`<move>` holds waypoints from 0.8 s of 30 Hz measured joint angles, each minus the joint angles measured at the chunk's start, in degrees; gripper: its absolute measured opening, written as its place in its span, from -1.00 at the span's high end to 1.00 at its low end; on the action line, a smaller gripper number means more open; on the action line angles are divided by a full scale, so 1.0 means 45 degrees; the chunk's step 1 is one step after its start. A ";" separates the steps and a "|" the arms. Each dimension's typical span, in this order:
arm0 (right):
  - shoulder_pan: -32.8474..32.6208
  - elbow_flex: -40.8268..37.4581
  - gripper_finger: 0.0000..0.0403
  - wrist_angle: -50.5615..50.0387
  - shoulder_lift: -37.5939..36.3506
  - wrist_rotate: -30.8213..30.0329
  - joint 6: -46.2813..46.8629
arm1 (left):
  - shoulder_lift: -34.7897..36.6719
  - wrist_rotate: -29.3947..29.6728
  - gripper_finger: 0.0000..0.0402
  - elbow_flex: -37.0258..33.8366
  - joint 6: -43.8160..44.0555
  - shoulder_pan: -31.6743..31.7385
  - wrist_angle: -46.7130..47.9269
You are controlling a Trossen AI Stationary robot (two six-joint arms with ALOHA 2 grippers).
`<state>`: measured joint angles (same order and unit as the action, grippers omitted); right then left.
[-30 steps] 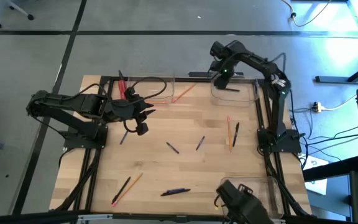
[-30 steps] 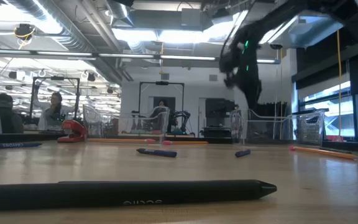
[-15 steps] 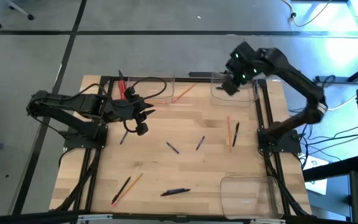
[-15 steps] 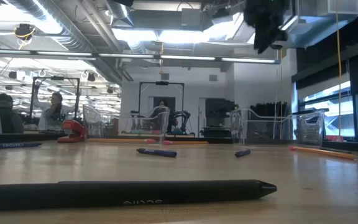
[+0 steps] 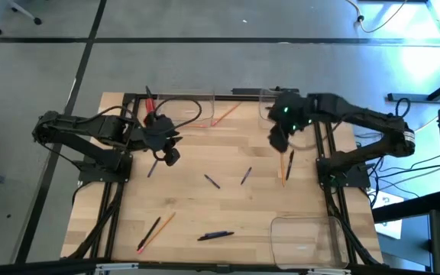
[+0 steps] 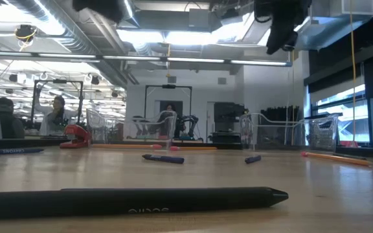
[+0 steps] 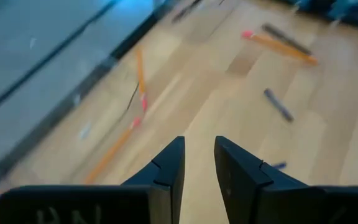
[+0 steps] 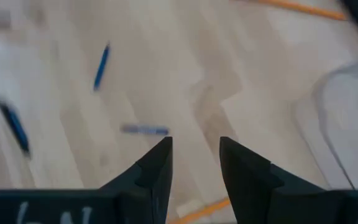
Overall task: Sort crayons/erasers/pens/pencils in bins
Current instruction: Put the blue crayon into the bottom transparent bin
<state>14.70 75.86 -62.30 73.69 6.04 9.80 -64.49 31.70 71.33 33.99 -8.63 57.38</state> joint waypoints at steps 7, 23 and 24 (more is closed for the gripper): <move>-0.1338 -0.1259 0.34 0.2172 0.0418 0.0171 -0.2963 | 0.0000 -0.0927 0.60 0.0000 0.1084 -0.0047 0.0929; -0.2681 -0.3043 0.34 0.6168 0.2912 0.0437 -0.8174 | 0.0000 -0.0931 0.60 0.0000 0.0997 -0.0037 0.0905; -0.2681 -0.3104 0.34 0.6396 0.3118 0.0696 -0.8518 | 0.0000 -0.0930 0.60 0.0000 0.0997 -0.0037 0.0905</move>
<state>2.63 61.89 -33.52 87.72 9.17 -28.53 -64.49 27.51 71.33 38.48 -8.80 61.45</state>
